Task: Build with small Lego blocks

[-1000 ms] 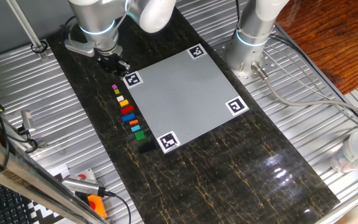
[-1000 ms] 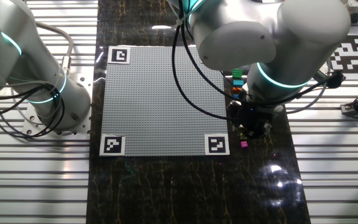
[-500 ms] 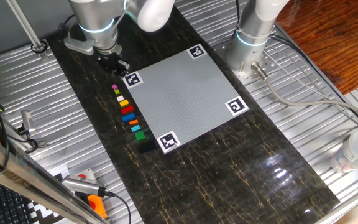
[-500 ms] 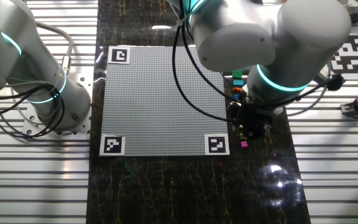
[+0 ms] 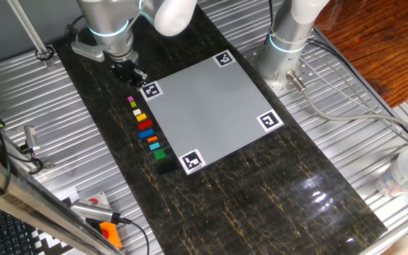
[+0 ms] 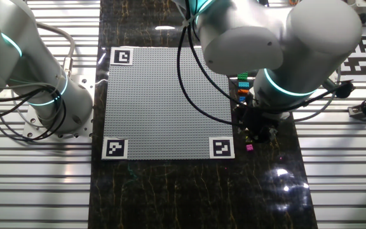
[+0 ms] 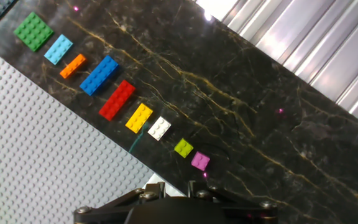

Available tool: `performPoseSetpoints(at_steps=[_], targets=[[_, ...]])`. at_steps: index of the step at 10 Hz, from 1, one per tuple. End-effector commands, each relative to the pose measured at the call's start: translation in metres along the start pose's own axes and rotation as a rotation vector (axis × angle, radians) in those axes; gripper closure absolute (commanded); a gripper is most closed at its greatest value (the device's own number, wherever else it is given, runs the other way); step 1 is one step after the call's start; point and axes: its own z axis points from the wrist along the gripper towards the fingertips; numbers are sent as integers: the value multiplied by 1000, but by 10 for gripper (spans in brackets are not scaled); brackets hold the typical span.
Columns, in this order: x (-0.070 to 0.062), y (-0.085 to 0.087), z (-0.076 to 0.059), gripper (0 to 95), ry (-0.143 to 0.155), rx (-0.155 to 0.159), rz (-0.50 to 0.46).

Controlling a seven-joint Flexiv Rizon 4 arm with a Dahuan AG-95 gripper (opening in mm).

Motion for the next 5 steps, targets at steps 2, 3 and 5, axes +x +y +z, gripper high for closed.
performPoseSetpoints(at_steps=[2,3,5], targets=[[0,0,0,570,-14,3,23],[0,0,0,570,-14,-1,30],[0,-16,11,570,-21,-5,46]])
